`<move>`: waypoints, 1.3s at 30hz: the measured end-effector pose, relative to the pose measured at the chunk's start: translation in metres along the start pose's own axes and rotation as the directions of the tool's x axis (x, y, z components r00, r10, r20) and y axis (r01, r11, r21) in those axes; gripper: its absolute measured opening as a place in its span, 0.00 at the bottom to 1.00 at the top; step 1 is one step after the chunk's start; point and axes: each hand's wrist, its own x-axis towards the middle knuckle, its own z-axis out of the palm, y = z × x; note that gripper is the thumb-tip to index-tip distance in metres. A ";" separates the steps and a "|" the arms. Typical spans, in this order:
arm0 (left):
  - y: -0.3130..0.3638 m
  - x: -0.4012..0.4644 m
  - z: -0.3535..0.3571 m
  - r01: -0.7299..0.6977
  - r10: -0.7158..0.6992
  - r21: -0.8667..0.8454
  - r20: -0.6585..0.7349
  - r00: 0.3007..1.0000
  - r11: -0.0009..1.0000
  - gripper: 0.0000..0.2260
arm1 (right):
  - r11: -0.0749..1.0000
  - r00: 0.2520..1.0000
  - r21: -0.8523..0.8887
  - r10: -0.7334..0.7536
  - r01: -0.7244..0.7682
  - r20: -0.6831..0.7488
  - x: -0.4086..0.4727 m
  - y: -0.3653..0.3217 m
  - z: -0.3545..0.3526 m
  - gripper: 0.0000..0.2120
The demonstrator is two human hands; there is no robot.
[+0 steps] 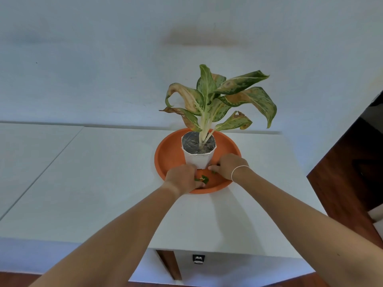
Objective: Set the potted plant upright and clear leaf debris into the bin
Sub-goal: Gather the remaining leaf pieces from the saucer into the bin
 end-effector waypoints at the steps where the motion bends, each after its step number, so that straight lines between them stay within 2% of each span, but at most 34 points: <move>1: 0.000 0.001 0.000 0.005 -0.005 0.002 0.001 1.000 1.000 0.18 | 1.000 1.000 -0.002 -0.012 0.012 -0.015 -0.003 -0.001 0.001 0.23; 7: 0.002 0.002 -0.001 0.012 -0.012 -0.001 0.013 1.000 1.000 0.11 | 0.998 0.982 -0.035 -0.049 0.043 -0.184 -0.008 -0.001 0.017 0.12; 9: 0.003 0.002 -0.002 0.002 -0.002 0.001 0.026 1.000 1.000 0.10 | 0.998 0.975 -0.044 -0.058 0.050 -0.214 -0.009 -0.002 0.019 0.13; 14: 0.001 -0.003 -0.003 -0.018 0.018 -0.005 0.019 1.000 1.000 0.10 | 0.998 0.982 -0.047 -0.057 0.049 -0.181 -0.011 -0.001 0.018 0.13; 16: -0.002 -0.004 -0.005 -0.017 0.017 -0.074 -0.002 1.000 0.997 0.11 | 0.998 0.994 0.053 -0.011 0.016 -0.104 -0.008 0.002 0.013 0.12; 18: -0.005 -0.005 -0.009 -0.016 0.012 -0.182 -0.021 1.000 0.983 0.11 | 0.965 0.999 0.260 0.032 -0.022 -0.034 -0.007 0.006 0.006 0.14; 21: -0.005 -0.007 -0.018 0.006 -0.011 -0.407 -0.009 1.000 0.913 0.11 | 0.796 0.995 0.598 0.074 -0.097 0.062 -0.010 0.009 -0.004 0.18; 23: -0.005 -0.009 -0.022 0.038 -0.042 -0.514 0.004 0.999 0.857 0.11 | 0.582 0.978 0.786 0.111 -0.207 0.176 -0.014 0.011 -0.007 0.15; 25: -0.008 -0.008 -0.023 0.065 -0.082 -0.564 -0.005 0.997 0.823 0.13 | 0.357 0.963 0.894 0.092 -0.270 0.254 -0.018 0.014 -0.007 0.11; 26: -0.009 -0.008 -0.023 0.084 -0.113 -0.583 -0.012 0.994 0.808 0.15 | 0.276 0.960 0.919 0.081 -0.281 0.268 -0.019 0.015 -0.006 0.11; 28: -0.010 -0.010 -0.023 0.125 -0.182 -0.629 -0.027 0.983 0.767 0.18 | 0.204 0.957 0.936 0.078 -0.288 0.278 -0.020 0.016 -0.006 0.15; 30: -0.009 -0.011 -0.024 0.150 -0.225 -0.663 -0.028 0.974 0.733 0.18 | 0.220 0.959 0.934 0.097 -0.282 0.267 -0.020 0.015 -0.005 0.20; 33: -0.009 -0.013 -0.024 0.152 -0.233 -0.673 -0.031 0.972 0.724 0.19 | 0.289 0.961 0.918 0.127 -0.274 0.247 -0.020 0.013 -0.004 0.19; 36: -0.011 -0.012 -0.022 0.130 -0.210 -0.632 -0.052 0.976 0.764 0.20 | 0.345 0.959 0.895 0.128 -0.282 0.253 -0.021 0.014 -0.002 0.17; 39: -0.013 -0.010 -0.019 0.118 -0.182 -0.552 -0.062 0.981 0.825 0.19 | 0.464 0.963 0.844 0.104 -0.267 0.247 -0.022 0.013 -0.003 0.16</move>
